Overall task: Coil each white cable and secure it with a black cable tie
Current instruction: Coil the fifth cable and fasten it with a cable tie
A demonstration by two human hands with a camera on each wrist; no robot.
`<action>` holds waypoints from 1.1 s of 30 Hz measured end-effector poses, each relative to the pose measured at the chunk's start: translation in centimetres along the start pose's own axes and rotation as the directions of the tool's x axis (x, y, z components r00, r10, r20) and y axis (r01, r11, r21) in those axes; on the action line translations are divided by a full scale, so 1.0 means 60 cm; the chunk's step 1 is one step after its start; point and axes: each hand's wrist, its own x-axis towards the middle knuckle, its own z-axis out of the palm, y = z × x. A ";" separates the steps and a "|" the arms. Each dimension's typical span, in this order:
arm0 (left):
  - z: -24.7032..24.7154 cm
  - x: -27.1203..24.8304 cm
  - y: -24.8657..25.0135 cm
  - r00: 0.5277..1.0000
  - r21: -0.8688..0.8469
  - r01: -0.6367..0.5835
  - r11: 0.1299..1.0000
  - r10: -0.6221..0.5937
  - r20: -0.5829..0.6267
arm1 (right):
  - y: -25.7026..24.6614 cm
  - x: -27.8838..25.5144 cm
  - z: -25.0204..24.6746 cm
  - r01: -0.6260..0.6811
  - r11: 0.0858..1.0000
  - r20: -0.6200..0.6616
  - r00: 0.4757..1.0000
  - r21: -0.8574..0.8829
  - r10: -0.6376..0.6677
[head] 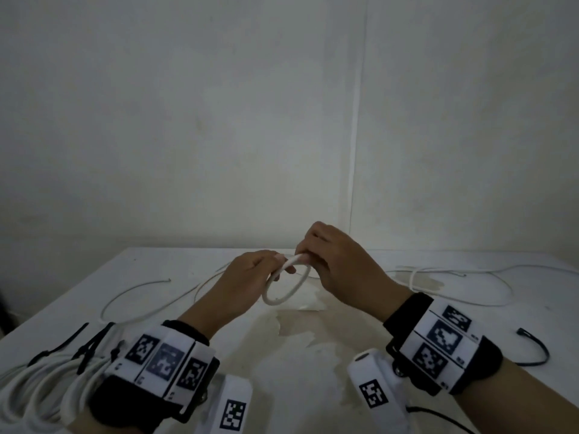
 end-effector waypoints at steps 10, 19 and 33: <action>0.012 -0.002 0.026 0.999 -0.081 -0.034 0.996 0.037 0.026 | 0.026 0.003 -0.037 -0.240 0.961 0.009 0.971 0.135 0.241; 0.010 0.006 0.037 0.996 -0.157 -0.035 0.987 0.048 0.075 | 0.001 -0.014 -0.053 -0.431 0.791 0.264 0.900 0.434 0.346; 0.001 -0.001 0.043 1.000 -0.174 -0.010 0.985 0.007 -0.015 | -0.015 -0.009 -0.071 -0.500 0.648 0.308 0.866 0.575 0.394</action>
